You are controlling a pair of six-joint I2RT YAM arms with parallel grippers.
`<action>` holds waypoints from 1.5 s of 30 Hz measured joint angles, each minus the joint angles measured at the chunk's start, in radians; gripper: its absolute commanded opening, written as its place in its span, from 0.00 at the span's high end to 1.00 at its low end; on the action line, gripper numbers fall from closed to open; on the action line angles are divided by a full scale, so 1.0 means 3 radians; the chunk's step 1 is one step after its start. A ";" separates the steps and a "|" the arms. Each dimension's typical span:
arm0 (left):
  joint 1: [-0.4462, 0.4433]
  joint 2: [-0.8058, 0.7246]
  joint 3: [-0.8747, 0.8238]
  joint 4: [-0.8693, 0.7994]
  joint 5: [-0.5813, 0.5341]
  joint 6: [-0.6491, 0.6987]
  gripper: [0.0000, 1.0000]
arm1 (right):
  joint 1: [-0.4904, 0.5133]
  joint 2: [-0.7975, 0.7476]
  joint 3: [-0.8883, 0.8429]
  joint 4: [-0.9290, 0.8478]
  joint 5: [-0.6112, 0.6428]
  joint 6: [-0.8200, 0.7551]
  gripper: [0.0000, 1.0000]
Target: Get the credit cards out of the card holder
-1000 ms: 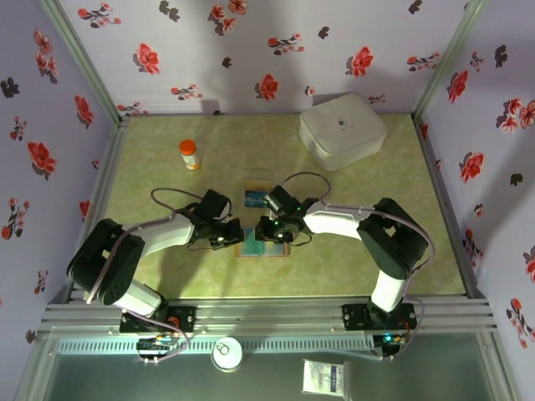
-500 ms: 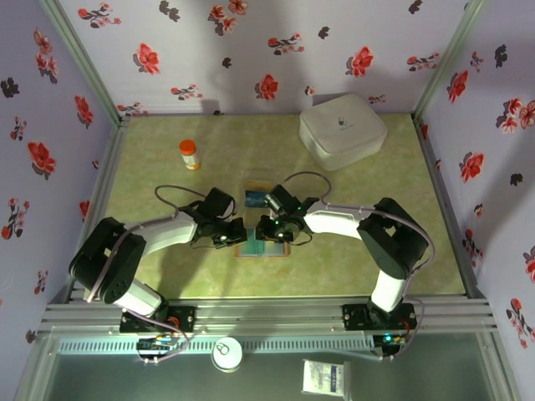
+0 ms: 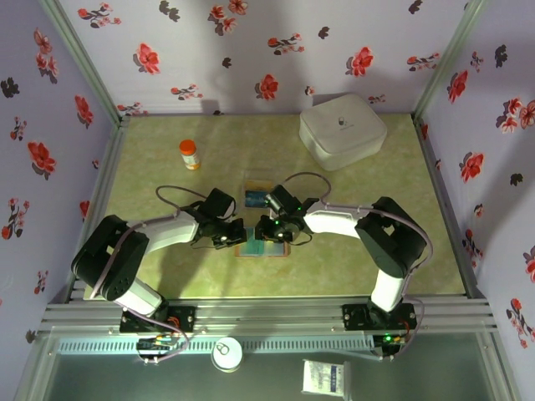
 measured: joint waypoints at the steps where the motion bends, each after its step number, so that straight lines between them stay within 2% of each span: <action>1: 0.0000 0.0000 0.0000 -0.0001 0.0000 0.0000 1.00 | 0.0000 0.0000 -0.0003 0.0003 0.0000 0.0001 0.73; 32: 0.0000 0.0006 0.0004 -0.0003 0.0000 0.0000 1.00 | -0.0006 -0.0164 -0.0215 0.0205 -0.0006 0.0042 0.71; 45: -0.0005 0.0019 0.0019 -0.0004 -0.0001 0.0000 1.00 | -0.0029 -0.0195 -0.0362 0.0351 -0.0028 0.0128 0.75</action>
